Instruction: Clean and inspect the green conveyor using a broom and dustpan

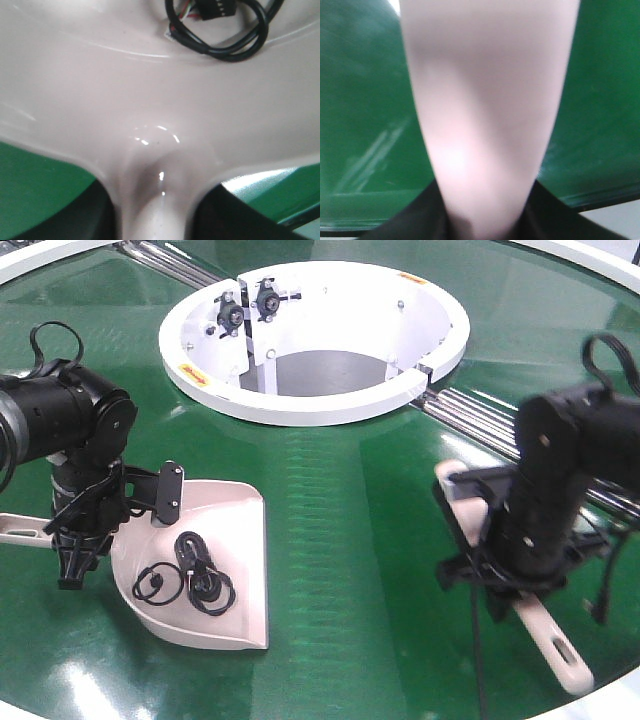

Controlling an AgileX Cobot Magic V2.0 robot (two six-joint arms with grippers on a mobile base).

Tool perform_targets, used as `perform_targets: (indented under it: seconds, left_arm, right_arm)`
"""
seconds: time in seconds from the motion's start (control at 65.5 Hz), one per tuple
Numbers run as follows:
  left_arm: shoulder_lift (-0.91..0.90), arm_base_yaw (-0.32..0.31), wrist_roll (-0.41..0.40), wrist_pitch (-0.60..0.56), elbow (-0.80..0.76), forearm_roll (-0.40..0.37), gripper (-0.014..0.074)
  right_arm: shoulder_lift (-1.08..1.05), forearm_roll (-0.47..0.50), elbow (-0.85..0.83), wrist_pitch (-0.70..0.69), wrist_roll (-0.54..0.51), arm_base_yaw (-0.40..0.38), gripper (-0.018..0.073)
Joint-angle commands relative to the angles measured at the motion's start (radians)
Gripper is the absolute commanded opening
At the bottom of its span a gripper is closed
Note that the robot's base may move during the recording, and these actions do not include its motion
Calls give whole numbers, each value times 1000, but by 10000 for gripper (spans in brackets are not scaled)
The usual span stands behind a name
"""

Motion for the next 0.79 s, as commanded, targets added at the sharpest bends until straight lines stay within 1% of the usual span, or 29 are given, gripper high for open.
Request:
perform_targets:
  seconds: [0.0,0.244,0.778]
  left_arm:
    - [-53,-6,-7,28,-26,-2,-6]
    - [-53,-6,-7,28,-26,-2,-6]
    - [-53,-6,-7,28,-26,-2,-6]
  right_arm:
    - [-52,-4,44,-56,-36,-16,-4]
    - [-52,-6,94,-102,-41,-16,-4]
    - [-52,9,94,-80,-41,-16,-4]
